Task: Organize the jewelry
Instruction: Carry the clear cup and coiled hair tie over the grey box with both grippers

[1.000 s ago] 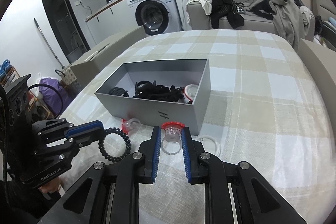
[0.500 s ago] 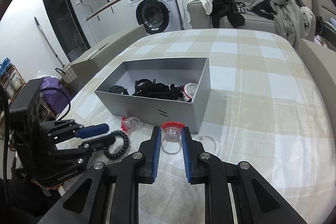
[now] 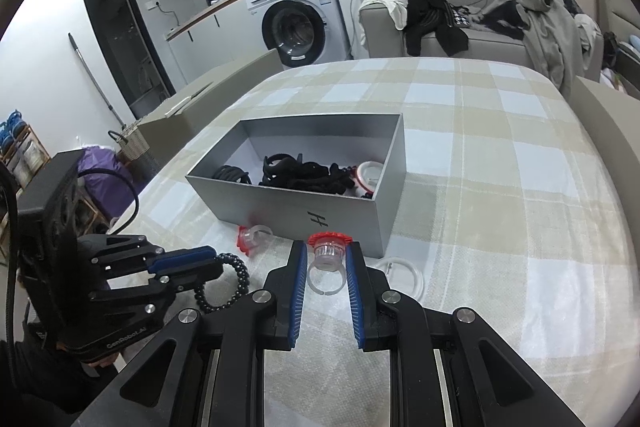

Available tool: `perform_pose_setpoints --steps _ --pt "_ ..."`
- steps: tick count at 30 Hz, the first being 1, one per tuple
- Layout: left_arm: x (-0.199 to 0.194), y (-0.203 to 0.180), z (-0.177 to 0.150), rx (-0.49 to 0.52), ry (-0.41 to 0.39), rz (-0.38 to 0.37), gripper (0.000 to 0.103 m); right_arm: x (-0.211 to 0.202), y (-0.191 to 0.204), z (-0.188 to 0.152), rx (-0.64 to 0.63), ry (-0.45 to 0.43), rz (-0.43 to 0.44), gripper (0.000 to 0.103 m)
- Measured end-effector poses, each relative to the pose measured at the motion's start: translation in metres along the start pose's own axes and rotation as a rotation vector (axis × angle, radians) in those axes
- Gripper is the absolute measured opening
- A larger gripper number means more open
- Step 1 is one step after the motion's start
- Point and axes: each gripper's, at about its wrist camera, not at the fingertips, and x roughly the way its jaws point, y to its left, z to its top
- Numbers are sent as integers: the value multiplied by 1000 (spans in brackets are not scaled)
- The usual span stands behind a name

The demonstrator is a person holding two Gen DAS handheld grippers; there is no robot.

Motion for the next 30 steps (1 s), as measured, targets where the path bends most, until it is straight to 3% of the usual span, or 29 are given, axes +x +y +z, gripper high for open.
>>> perform_pose_setpoints --steps 8,22,26,30 --pt "-27 8 19 -47 -128 21 5 -9 9 7 -15 -56 6 19" --pt "-33 37 65 -129 -255 57 5 -17 7 47 7 -171 35 19" --pt "-24 50 63 -171 -277 63 5 -5 -1 54 36 -174 34 19" --pt "-11 58 61 -182 -248 78 5 4 -7 56 53 -195 27 19"
